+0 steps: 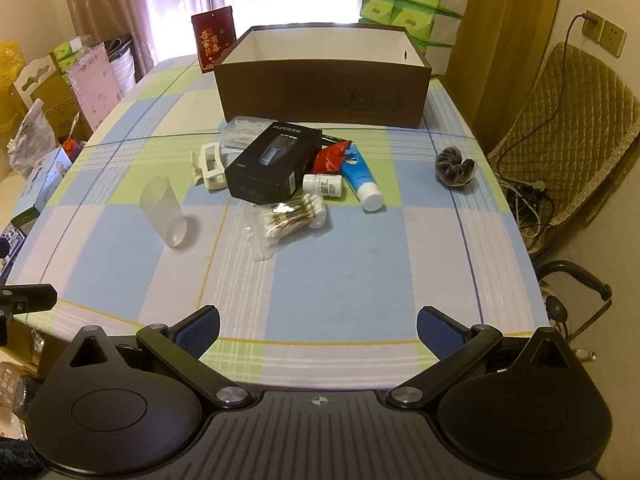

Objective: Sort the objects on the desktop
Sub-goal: 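Move both tools toward the clear plastic cup and the scrunchie, then grasp the clear cup with the left tool while the right tool grasps the brown scrunchie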

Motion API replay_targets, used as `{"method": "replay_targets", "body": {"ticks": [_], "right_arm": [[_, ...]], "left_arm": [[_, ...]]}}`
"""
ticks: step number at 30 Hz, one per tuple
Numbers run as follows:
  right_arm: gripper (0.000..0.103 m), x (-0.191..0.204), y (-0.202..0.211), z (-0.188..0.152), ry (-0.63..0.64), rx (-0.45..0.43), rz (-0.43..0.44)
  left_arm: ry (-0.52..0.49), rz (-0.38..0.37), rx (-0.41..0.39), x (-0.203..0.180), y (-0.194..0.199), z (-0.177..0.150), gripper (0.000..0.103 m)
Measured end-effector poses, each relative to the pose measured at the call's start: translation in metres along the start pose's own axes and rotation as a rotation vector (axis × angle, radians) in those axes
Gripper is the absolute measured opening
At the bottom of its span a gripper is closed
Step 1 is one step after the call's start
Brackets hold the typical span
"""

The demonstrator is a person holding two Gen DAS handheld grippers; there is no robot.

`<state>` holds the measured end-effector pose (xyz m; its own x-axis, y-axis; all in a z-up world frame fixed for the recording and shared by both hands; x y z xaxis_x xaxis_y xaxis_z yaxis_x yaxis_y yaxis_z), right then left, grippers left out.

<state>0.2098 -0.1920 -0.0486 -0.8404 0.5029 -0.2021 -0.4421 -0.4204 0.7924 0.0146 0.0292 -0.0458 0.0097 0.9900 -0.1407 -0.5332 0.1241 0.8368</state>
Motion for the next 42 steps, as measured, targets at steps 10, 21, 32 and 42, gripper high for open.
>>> {"method": "replay_targets", "body": {"ticks": [10,21,32,42], "right_arm": [[0.101,-0.001,-0.002,0.000,-0.009,0.008,-0.005],[0.101,-0.012,-0.024,0.016,-0.004,0.015,0.001],[0.101,-0.034,-0.056,0.051,-0.015,-0.038,-0.001],[0.101,-0.048,-0.092,0.071,-0.022,-0.032,-0.007]], "left_arm": [[0.038,0.013,0.003,0.002,-0.006,0.001,0.102],[0.061,-0.001,0.001,0.006,-0.025,0.016,0.102],[0.251,0.089,-0.080,0.017,-0.056,0.049,0.102],[0.311,0.106,-0.112,0.042,-0.103,0.060,0.085]]}}
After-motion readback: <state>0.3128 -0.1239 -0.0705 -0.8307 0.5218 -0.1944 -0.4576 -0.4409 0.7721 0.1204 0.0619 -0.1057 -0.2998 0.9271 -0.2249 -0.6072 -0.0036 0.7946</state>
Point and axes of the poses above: each gripper's, at about its wrist camera, not at the fingertips, and y roughly against the way its jaws point, x to its left, z to its top, the point moved 4 cm from there along -y, roughly the way its jaws point, and after that the axes turned 14 degrees about -z, right-handed, at the moved point
